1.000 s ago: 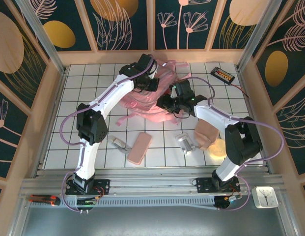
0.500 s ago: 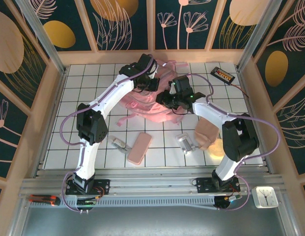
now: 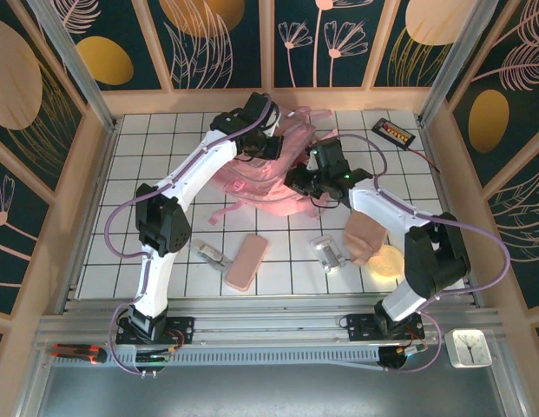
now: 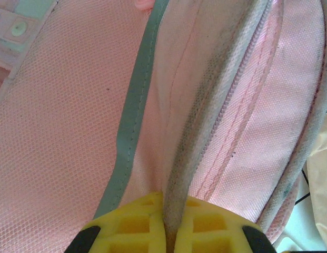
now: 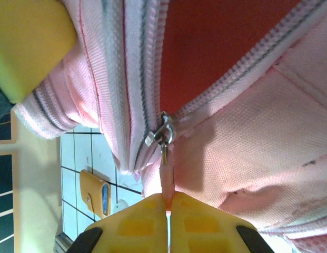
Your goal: Pack books, pencil case, and school supplies into a backpack
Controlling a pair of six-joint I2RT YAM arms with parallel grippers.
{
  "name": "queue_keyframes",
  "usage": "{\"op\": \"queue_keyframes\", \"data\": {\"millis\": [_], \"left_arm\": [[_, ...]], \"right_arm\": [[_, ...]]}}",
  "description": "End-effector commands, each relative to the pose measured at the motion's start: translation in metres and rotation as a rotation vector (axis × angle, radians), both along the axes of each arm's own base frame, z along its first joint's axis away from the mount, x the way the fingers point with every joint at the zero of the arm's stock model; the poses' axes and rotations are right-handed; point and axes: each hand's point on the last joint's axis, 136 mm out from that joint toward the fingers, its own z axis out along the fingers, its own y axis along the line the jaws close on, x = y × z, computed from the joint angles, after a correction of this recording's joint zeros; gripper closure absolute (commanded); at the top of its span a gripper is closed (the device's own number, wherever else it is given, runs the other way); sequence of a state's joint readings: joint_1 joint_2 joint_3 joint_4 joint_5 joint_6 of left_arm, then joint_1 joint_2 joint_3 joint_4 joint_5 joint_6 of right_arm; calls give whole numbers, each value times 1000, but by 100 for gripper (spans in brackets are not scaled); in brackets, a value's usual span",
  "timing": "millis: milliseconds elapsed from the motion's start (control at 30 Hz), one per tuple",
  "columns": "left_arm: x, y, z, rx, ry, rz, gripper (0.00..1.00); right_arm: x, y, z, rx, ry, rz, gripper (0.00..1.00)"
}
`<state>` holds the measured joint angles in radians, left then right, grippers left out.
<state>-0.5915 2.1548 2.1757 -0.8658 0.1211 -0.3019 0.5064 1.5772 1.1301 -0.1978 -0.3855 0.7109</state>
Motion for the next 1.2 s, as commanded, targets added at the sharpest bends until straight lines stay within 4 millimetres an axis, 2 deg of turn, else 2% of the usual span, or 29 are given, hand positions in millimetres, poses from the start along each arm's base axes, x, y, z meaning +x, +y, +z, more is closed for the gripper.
{"op": "queue_keyframes", "data": {"millis": [0, 100, 300, 533, 633, 700, 800, 867, 1100, 1167], "left_arm": [[16, -22, 59, -145, -138, -9, 100], [18, -28, 62, -175, -135, -9, 100], [22, -38, 71, -228, -132, -11, 100], [25, -46, 69, -260, -110, -10, 100], [25, -49, 69, -270, -105, -11, 100], [25, -49, 69, -272, -103, -13, 100], [24, -45, 71, -257, -113, -11, 100], [24, -44, 73, -253, -118, -12, 100], [23, -43, 80, -257, -130, -17, 100], [21, -44, 81, -264, -130, -23, 100]], "right_arm": [[-20, 0, 1, -15, 26, 54, 100], [-27, 15, 2, 9, 42, 107, 100], [-37, 70, 4, 84, 49, 191, 100], [-47, 131, 0, 157, 46, 296, 100], [-43, 147, -4, 186, 21, 320, 100], [-41, 150, -4, 217, 2, 323, 100], [-35, 132, 12, 235, -44, 269, 67], [-35, 108, 21, 224, -55, 223, 53], [-30, 9, 37, 121, -65, 0, 48], [-30, -6, 34, 99, -56, -44, 47]]}}
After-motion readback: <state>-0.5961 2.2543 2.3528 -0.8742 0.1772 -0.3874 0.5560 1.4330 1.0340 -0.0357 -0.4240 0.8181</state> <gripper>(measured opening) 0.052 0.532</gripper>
